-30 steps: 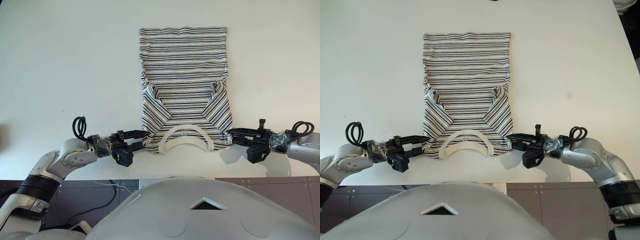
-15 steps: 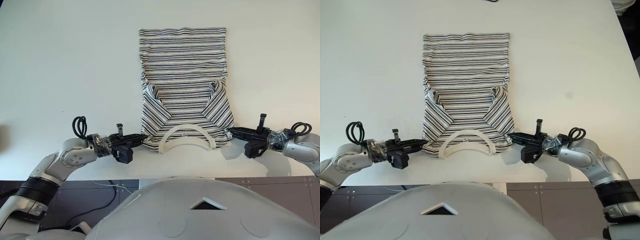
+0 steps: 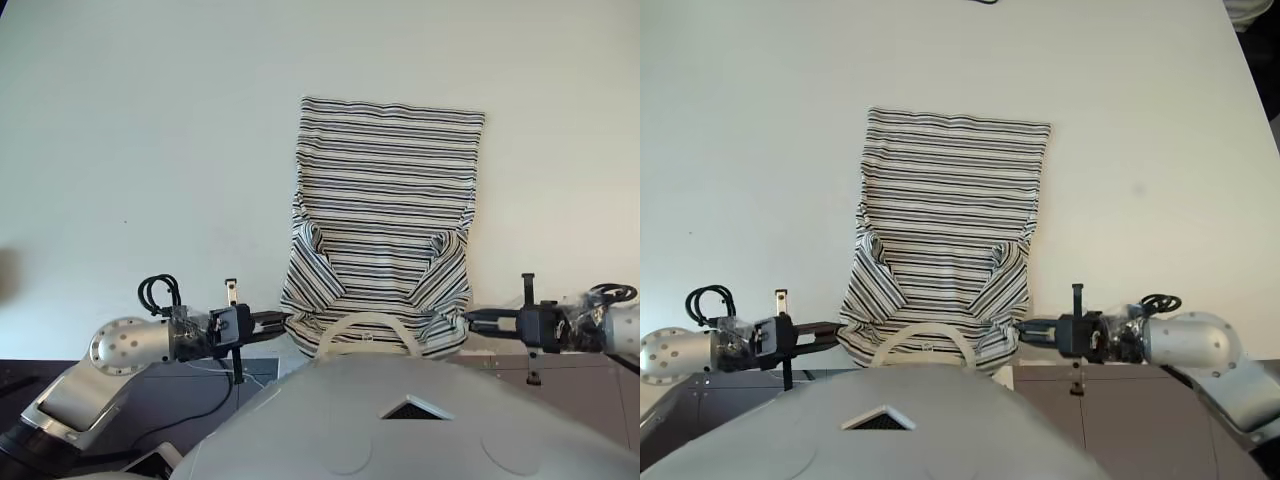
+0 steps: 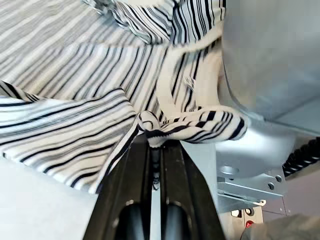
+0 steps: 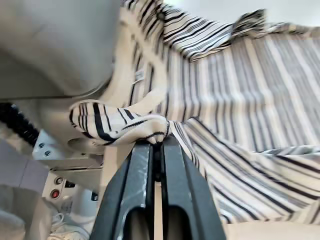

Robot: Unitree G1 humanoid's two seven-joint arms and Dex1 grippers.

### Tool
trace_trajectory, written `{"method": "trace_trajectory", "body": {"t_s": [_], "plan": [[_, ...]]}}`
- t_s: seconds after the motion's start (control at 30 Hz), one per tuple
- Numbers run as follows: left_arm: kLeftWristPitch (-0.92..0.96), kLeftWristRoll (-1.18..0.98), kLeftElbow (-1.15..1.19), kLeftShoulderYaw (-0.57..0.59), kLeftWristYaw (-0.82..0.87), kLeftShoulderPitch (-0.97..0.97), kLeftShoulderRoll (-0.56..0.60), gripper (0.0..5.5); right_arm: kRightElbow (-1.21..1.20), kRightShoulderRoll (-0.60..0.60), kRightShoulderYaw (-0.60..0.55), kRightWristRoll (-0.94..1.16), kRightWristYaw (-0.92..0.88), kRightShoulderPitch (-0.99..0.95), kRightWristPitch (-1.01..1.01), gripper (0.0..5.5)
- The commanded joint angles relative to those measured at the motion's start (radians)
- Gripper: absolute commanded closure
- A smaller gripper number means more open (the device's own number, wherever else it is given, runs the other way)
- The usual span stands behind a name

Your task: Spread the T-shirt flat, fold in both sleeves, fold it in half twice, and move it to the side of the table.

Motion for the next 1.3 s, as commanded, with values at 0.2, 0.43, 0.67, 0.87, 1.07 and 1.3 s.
{"method": "trace_trajectory", "body": {"t_s": [0.2,0.43,0.67,0.87,1.07,1.3], "plan": [[0.355,0.008,0.415,0.001,0.280,-0.791,-0.437,5.39,0.385,0.382,0.010,-0.051,-0.186,-0.681,0.382,5.40],[0.102,0.320,0.998,-0.056,0.234,-1.058,-0.653,5.39,0.779,0.628,0.043,-0.320,-0.304,-0.909,0.277,5.40],[-0.083,0.433,1.320,0.004,0.247,-1.198,-0.768,5.39,0.940,0.679,-0.027,-0.397,-0.311,-0.996,0.222,5.40],[-0.167,0.480,1.431,0.049,0.258,-1.254,-0.815,5.39,1.037,0.725,-0.081,-0.410,-0.332,-1.054,0.225,5.40],[-0.199,0.515,1.501,0.074,0.265,-1.330,-0.858,5.39,1.105,0.763,-0.149,-0.404,-0.352,-1.090,0.234,5.40],[-0.133,0.593,1.665,0.074,0.324,-1.387,-0.898,5.39,1.300,0.852,-0.091,-0.524,-0.427,-1.168,0.193,5.40]]}}
